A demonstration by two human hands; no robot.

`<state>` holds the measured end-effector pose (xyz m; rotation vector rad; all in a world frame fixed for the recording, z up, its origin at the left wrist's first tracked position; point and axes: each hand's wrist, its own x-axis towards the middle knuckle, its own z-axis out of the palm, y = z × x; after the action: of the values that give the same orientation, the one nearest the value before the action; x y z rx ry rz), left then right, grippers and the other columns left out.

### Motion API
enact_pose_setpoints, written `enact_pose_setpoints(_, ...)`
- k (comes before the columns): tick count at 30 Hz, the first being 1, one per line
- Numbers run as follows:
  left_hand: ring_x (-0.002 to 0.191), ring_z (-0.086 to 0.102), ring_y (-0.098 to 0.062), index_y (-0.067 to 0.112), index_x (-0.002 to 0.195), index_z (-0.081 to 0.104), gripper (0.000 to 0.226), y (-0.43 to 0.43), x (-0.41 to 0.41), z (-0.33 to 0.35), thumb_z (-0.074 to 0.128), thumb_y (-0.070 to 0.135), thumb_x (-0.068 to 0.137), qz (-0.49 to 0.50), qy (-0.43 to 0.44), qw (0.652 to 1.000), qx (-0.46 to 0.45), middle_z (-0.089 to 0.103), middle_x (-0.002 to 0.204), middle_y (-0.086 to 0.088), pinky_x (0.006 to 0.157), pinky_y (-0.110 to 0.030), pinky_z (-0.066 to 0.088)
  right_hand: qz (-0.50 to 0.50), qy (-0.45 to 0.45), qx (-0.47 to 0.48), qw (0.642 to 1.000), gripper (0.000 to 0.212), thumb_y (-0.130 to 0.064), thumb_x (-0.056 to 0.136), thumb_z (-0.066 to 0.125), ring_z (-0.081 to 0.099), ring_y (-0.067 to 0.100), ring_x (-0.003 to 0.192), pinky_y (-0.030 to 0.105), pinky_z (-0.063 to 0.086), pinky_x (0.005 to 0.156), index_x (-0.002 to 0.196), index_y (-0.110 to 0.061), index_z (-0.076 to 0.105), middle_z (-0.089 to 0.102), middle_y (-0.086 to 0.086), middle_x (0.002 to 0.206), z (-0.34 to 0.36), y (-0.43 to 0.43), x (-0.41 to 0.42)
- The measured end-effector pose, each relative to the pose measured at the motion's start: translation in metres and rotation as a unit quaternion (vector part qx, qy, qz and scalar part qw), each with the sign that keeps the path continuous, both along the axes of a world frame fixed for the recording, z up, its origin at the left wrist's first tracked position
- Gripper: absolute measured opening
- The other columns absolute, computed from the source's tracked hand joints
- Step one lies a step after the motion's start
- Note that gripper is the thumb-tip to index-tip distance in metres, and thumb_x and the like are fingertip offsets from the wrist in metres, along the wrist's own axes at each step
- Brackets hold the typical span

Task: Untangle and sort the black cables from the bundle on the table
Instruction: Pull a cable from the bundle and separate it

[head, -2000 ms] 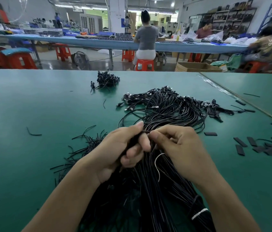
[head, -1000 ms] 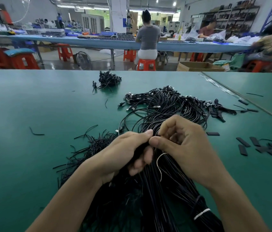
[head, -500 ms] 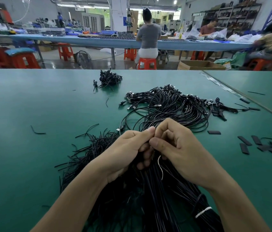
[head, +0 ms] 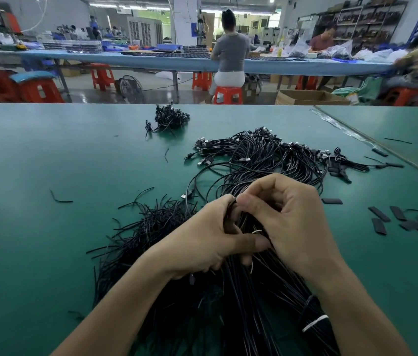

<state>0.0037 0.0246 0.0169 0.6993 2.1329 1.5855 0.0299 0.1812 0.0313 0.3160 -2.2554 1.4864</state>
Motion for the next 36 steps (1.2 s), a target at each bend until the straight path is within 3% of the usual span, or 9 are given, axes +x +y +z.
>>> enact_pose_setpoints(3, 0.035, 0.038, -0.007, 0.011, 0.115, 0.052, 0.039, 0.001, -0.002, -0.002, 0.073, 0.033, 0.090, 0.019, 0.061, 0.997, -0.044, 0.061, 0.056, 0.001, 0.035, -0.019, 0.031, -0.020, 0.002, 0.012, 1.000, 0.016, -0.017, 0.084, 0.077, 0.069, 0.007, 0.070, 0.023, 0.055, 0.068, 0.076, -0.026, 0.067, 0.072, -0.012, 0.072, -0.002, -0.002, 0.000)
enact_pose_setpoints(5, 0.037, 0.040, -0.009, 0.010, 0.086, 0.060, 0.028, -0.001, -0.004, -0.003, 0.069, 0.036, 0.092, 0.024, 0.106, 0.990, -0.087, 0.055, 0.050, 0.002, 0.039, -0.021, 0.032, -0.025, 0.004, 0.010, 1.000, 0.017, -0.016, 0.085, 0.076, 0.068, 0.006, 0.067, 0.020, 0.055, 0.064, 0.076, -0.026, 0.067, 0.071, -0.012, 0.072, -0.003, -0.005, 0.001)
enact_pose_setpoints(8, 0.039, 0.032, -0.014, 0.018, 0.054, 0.047, 0.050, -0.005, -0.006, -0.005, 0.062, 0.041, 0.096, 0.041, 0.122, 0.986, -0.107, 0.041, 0.045, 0.001, 0.042, -0.024, 0.026, -0.014, 0.009, -0.009, 1.000, 0.015, -0.014, 0.086, 0.075, 0.067, 0.007, 0.064, 0.019, 0.055, 0.058, 0.078, -0.024, 0.068, 0.070, -0.009, 0.072, -0.005, -0.010, 0.000)
enact_pose_setpoints(13, 0.035, 0.027, -0.008, 0.023, 0.058, 0.040, 0.050, -0.014, -0.014, -0.007, 0.047, 0.049, 0.100, 0.147, 0.084, 0.984, -0.050, 0.036, 0.042, 0.010, 0.037, -0.018, 0.024, -0.122, 0.101, 0.025, 0.987, 0.006, -0.032, 0.096, 0.063, 0.062, 0.007, 0.081, 0.015, 0.044, 0.069, 0.092, -0.028, 0.063, 0.066, -0.012, 0.084, -0.004, -0.010, 0.002)
enact_pose_setpoints(16, 0.035, 0.023, -0.010, 0.025, 0.051, 0.040, 0.055, -0.023, -0.022, -0.010, 0.045, 0.045, 0.102, 0.238, -0.012, 0.970, 0.052, 0.034, 0.044, 0.011, 0.034, -0.017, 0.021, -0.181, 0.148, 0.009, 0.972, 0.019, -0.039, 0.099, 0.052, 0.051, 0.006, 0.066, 0.016, 0.037, 0.060, 0.081, -0.031, 0.049, 0.055, -0.012, 0.072, -0.005, -0.013, 0.004)
enact_pose_setpoints(19, 0.039, 0.018, -0.012, 0.027, 0.053, 0.029, 0.056, -0.027, -0.028, -0.015, 0.042, 0.053, 0.101, 0.292, -0.024, 0.956, 0.033, 0.026, 0.047, 0.007, 0.035, -0.020, 0.019, -0.099, 0.004, 0.086, 0.991, 0.025, -0.038, 0.097, 0.057, 0.054, -0.001, 0.054, 0.012, 0.041, 0.052, 0.075, -0.026, 0.057, 0.061, -0.017, 0.065, -0.015, -0.016, 0.001)
enact_pose_setpoints(21, 0.042, 0.017, -0.013, 0.028, 0.058, 0.024, 0.056, -0.027, -0.030, -0.018, 0.039, 0.067, 0.096, 0.299, -0.004, 0.954, -0.017, 0.023, 0.050, 0.007, 0.042, -0.026, 0.017, -0.038, -0.101, 0.221, 0.969, 0.017, -0.038, 0.094, 0.062, 0.061, -0.001, 0.066, 0.022, 0.054, 0.066, 0.084, -0.025, 0.067, 0.065, -0.017, 0.075, -0.027, -0.021, 0.002)
enact_pose_setpoints(26, 0.041, 0.020, -0.013, 0.023, 0.057, 0.018, 0.079, -0.022, -0.028, -0.021, 0.018, 0.101, 0.063, 0.281, 0.019, 0.955, -0.089, 0.023, 0.047, 0.010, 0.048, -0.031, 0.020, -0.055, -0.152, 0.349, 0.923, 0.023, -0.048, 0.093, 0.060, 0.053, 0.011, 0.087, 0.025, 0.043, 0.068, 0.100, -0.027, 0.065, 0.049, -0.011, 0.097, -0.048, -0.040, 0.007)
enact_pose_setpoints(36, 0.044, 0.020, -0.014, 0.025, 0.045, 0.023, 0.064, -0.023, -0.032, -0.021, 0.039, 0.067, 0.090, 0.306, 0.083, 0.946, -0.064, 0.023, 0.046, 0.012, 0.057, -0.036, 0.032, -0.005, -0.093, 0.353, 0.931, 0.034, -0.045, 0.100, 0.048, 0.050, 0.016, 0.100, 0.027, 0.039, 0.078, 0.131, -0.034, 0.051, 0.044, -0.009, 0.101, -0.060, -0.051, 0.008)
